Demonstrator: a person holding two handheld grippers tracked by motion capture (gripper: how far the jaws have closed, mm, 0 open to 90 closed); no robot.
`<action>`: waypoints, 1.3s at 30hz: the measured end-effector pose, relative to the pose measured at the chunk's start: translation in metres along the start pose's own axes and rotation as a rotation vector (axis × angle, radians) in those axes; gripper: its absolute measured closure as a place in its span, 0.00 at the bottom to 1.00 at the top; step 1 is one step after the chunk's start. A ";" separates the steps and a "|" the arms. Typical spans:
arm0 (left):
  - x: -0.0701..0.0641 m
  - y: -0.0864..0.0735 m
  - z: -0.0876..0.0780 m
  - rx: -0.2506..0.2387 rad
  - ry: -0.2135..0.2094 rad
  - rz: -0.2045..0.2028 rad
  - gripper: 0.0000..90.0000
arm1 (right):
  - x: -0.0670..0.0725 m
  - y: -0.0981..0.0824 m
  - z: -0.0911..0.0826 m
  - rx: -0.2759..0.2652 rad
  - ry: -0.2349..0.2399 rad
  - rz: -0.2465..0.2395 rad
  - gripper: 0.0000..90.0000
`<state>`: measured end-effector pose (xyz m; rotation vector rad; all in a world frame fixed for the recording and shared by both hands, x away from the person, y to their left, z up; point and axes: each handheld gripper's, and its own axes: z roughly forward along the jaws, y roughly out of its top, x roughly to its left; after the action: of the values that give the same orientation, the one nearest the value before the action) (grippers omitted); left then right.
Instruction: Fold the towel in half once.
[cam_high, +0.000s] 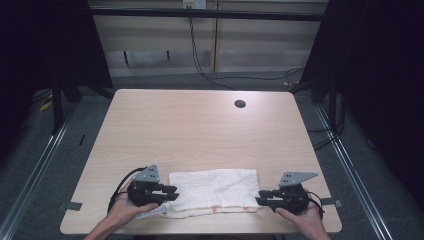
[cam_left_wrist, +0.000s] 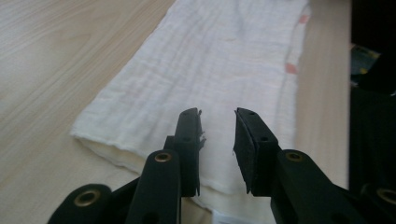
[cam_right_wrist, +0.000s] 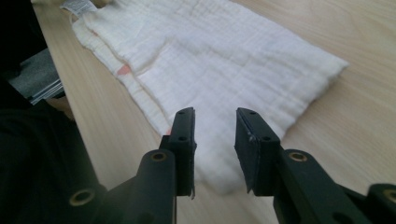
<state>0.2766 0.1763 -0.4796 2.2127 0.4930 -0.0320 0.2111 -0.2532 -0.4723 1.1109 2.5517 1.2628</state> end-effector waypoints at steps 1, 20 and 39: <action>0.002 0.002 0.002 0.014 0.008 0.013 0.77 | 0.001 0.003 0.004 -0.001 0.004 -0.005 0.75; 0.025 0.003 0.016 0.016 0.077 -0.017 0.67 | 0.041 0.043 0.083 0.111 0.083 -0.153 0.54; 0.019 0.010 0.035 0.067 0.102 0.008 0.94 | 0.051 0.036 0.088 0.145 0.000 -0.244 0.62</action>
<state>0.3031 0.1505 -0.4979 2.2900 0.5458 0.0697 0.2272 -0.1480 -0.4922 0.7878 2.7137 1.0352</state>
